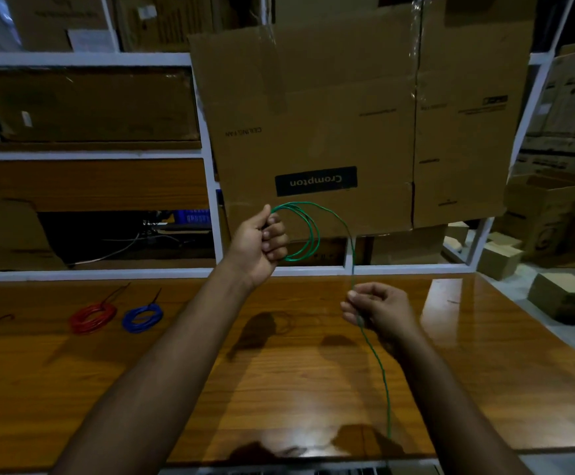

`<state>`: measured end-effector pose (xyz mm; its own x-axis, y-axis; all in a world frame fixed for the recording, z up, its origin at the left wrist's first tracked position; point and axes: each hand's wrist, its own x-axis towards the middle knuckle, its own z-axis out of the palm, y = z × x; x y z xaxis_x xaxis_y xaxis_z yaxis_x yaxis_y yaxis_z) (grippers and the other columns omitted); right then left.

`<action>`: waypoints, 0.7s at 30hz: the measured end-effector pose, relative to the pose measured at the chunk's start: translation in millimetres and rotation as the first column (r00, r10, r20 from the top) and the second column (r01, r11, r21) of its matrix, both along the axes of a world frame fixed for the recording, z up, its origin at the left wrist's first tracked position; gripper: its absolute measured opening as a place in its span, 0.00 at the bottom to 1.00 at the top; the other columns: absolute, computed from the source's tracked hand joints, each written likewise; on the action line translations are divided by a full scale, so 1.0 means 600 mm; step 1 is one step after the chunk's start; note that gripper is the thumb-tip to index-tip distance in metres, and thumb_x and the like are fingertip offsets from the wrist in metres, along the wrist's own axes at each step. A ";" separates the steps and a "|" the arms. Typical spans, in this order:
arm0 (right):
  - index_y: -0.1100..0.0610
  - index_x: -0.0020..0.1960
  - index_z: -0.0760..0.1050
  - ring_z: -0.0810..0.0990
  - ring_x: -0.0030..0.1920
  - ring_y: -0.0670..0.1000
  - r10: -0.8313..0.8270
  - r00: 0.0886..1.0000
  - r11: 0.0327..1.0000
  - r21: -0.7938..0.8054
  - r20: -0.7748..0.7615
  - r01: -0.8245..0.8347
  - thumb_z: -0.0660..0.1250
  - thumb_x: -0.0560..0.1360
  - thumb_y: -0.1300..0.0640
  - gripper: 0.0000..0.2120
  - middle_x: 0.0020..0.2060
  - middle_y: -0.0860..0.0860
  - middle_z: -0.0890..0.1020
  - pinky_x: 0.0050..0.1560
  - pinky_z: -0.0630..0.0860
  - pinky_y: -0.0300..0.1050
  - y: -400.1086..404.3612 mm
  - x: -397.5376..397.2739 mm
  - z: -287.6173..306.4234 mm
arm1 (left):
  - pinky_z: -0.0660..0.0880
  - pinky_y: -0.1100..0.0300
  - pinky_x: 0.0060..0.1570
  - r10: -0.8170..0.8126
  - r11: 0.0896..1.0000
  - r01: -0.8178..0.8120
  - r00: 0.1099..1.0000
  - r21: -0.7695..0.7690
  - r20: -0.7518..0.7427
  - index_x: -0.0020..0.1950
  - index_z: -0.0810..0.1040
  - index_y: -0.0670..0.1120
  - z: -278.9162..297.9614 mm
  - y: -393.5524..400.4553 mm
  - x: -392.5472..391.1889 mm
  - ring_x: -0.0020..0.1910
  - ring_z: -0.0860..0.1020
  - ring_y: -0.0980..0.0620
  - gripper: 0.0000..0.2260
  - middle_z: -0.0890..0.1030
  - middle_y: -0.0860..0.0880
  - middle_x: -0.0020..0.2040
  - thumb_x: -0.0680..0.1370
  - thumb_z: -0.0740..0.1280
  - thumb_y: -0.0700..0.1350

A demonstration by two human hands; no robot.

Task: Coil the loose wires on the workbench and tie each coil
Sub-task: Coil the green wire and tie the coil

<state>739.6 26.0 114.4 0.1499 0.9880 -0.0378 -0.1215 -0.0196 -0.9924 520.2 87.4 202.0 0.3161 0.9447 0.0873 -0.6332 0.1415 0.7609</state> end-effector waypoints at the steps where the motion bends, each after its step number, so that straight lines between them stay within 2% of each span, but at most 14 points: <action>1: 0.59 0.54 0.78 0.85 0.38 0.50 -0.035 0.971 0.999 0.030 0.236 0.028 0.68 0.78 0.61 0.05 0.46 0.57 0.84 0.38 0.81 0.43 -0.006 -0.018 0.008 | 0.50 0.64 0.25 0.001 1.000 -0.001 1.000 0.011 -0.018 0.38 0.66 0.48 -0.002 0.000 0.004 0.21 0.57 0.58 0.17 0.61 0.54 0.25 0.85 0.53 0.51; 2: 0.57 0.50 0.79 0.84 0.36 0.48 -0.041 0.869 0.998 0.057 0.493 0.015 0.68 0.78 0.58 0.04 0.44 0.54 0.84 0.35 0.80 0.42 -0.014 -0.034 0.021 | 0.51 0.64 0.25 0.003 1.000 -0.002 0.999 0.022 -0.039 0.38 0.66 0.48 -0.003 0.001 0.007 0.21 0.57 0.58 0.17 0.61 0.54 0.25 0.85 0.53 0.51; 3: 0.55 0.47 0.80 0.82 0.36 0.46 -0.023 0.714 0.997 0.066 0.699 -0.032 0.68 0.79 0.54 0.05 0.41 0.51 0.84 0.36 0.80 0.43 -0.023 -0.048 0.036 | 0.51 0.64 0.24 0.005 1.000 -0.004 0.998 0.030 -0.059 0.38 0.66 0.48 -0.004 0.001 0.010 0.21 0.58 0.58 0.17 0.62 0.54 0.25 0.85 0.53 0.51; 4: 0.53 0.46 0.81 0.82 0.38 0.45 -0.002 0.561 0.993 0.067 0.828 -0.096 0.67 0.79 0.52 0.06 0.41 0.50 0.84 0.40 0.81 0.44 -0.033 -0.060 0.054 | 0.51 0.64 0.24 0.009 0.999 -0.006 0.997 0.037 -0.080 0.38 0.66 0.48 -0.006 0.001 0.012 0.21 0.58 0.58 0.17 0.62 0.54 0.25 0.85 0.53 0.51; 6: 0.52 0.52 0.82 0.82 0.45 0.45 0.068 0.371 0.962 0.038 0.926 -0.272 0.65 0.80 0.55 0.07 0.45 0.49 0.84 0.49 0.81 0.47 -0.056 -0.078 0.098 | 0.52 0.64 0.24 0.016 0.999 -0.010 0.993 0.050 -0.121 0.39 0.66 0.47 -0.008 0.000 0.014 0.21 0.58 0.58 0.16 0.62 0.54 0.26 0.85 0.54 0.51; 9: 0.50 0.67 0.75 0.79 0.53 0.43 0.092 0.159 0.852 0.005 0.983 -0.523 0.62 0.80 0.64 0.18 0.55 0.47 0.82 0.57 0.78 0.42 -0.080 -0.087 0.159 | 0.54 0.63 0.26 0.029 0.996 -0.014 0.983 0.082 -0.180 0.40 0.67 0.47 -0.013 -0.007 0.015 0.23 0.60 0.57 0.15 0.64 0.53 0.27 0.85 0.55 0.50; 10: 0.48 0.68 0.75 0.78 0.52 0.41 0.033 0.137 0.829 0.049 0.990 -0.557 0.62 0.80 0.65 0.20 0.55 0.46 0.81 0.57 0.77 0.39 -0.082 -0.088 0.174 | 0.55 0.62 0.27 0.034 0.995 -0.015 0.980 0.096 -0.194 0.41 0.67 0.47 -0.013 -0.011 0.015 0.24 0.61 0.57 0.14 0.64 0.52 0.28 0.85 0.55 0.50; 11: 0.47 0.67 0.75 0.77 0.50 0.39 -0.049 0.162 0.820 0.132 0.986 -0.557 0.63 0.79 0.66 0.21 0.55 0.45 0.81 0.56 0.76 0.37 -0.079 -0.088 0.184 | 0.57 0.62 0.28 0.040 0.993 -0.016 0.977 0.114 -0.208 0.42 0.67 0.47 -0.014 -0.015 0.016 0.25 0.62 0.56 0.13 0.65 0.52 0.29 0.85 0.55 0.50; 13: 0.48 0.65 0.77 0.75 0.47 0.36 -0.227 0.310 0.804 0.357 0.923 -0.475 0.65 0.78 0.64 0.18 0.55 0.46 0.82 0.52 0.74 0.33 -0.062 -0.084 0.196 | 0.63 0.62 0.29 0.039 0.988 -0.003 0.971 0.152 -0.237 0.44 0.68 0.46 -0.014 -0.024 0.020 0.26 0.65 0.55 0.12 0.67 0.51 0.31 0.85 0.55 0.50; 15: 0.52 0.59 0.79 0.77 0.46 0.39 -0.401 0.450 0.764 0.562 0.798 -0.317 0.67 0.78 0.59 0.10 0.52 0.50 0.83 0.49 0.79 0.37 -0.036 -0.078 0.196 | 0.65 0.63 0.27 0.008 0.988 0.029 0.970 0.152 -0.242 0.48 0.68 0.46 -0.014 -0.033 0.024 0.27 0.66 0.55 0.10 0.67 0.51 0.32 0.85 0.55 0.49; 16: 0.53 0.55 0.79 0.80 0.44 0.43 -0.474 0.469 0.745 0.623 0.746 -0.238 0.68 0.78 0.56 0.06 0.48 0.51 0.84 0.45 0.83 0.43 -0.021 -0.075 0.193 | 0.64 0.63 0.26 -0.011 0.989 0.046 0.972 0.143 -0.234 0.48 0.68 0.47 -0.012 -0.036 0.026 0.26 0.65 0.56 0.09 0.67 0.51 0.31 0.85 0.55 0.49; 17: 0.55 0.52 0.79 0.82 0.43 0.46 -0.523 0.462 0.739 0.651 0.717 -0.174 0.68 0.78 0.52 0.07 0.45 0.52 0.84 0.41 0.84 0.48 -0.007 -0.072 0.189 | 0.62 0.64 0.25 -0.036 0.989 0.067 0.974 0.134 -0.224 0.47 0.67 0.47 -0.011 -0.038 0.026 0.25 0.64 0.56 0.10 0.67 0.51 0.30 0.85 0.55 0.49; 21: 0.54 0.44 0.77 0.81 0.36 0.48 -0.546 0.400 0.784 0.617 0.737 -0.067 0.61 0.74 0.37 0.20 0.36 0.49 0.81 0.36 0.82 0.51 0.026 -0.063 0.175 | 0.55 0.65 0.22 -0.154 0.984 0.171 0.959 0.049 -0.239 0.42 0.67 0.46 -0.004 -0.037 0.020 0.21 0.58 0.58 0.14 0.62 0.54 0.26 0.85 0.54 0.51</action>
<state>701.7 41.9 219.1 0.0278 0.7039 0.7098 0.8600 0.3450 -0.3759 532.3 65.3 199.5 0.4840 0.8733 0.0550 -0.4096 0.1705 0.8962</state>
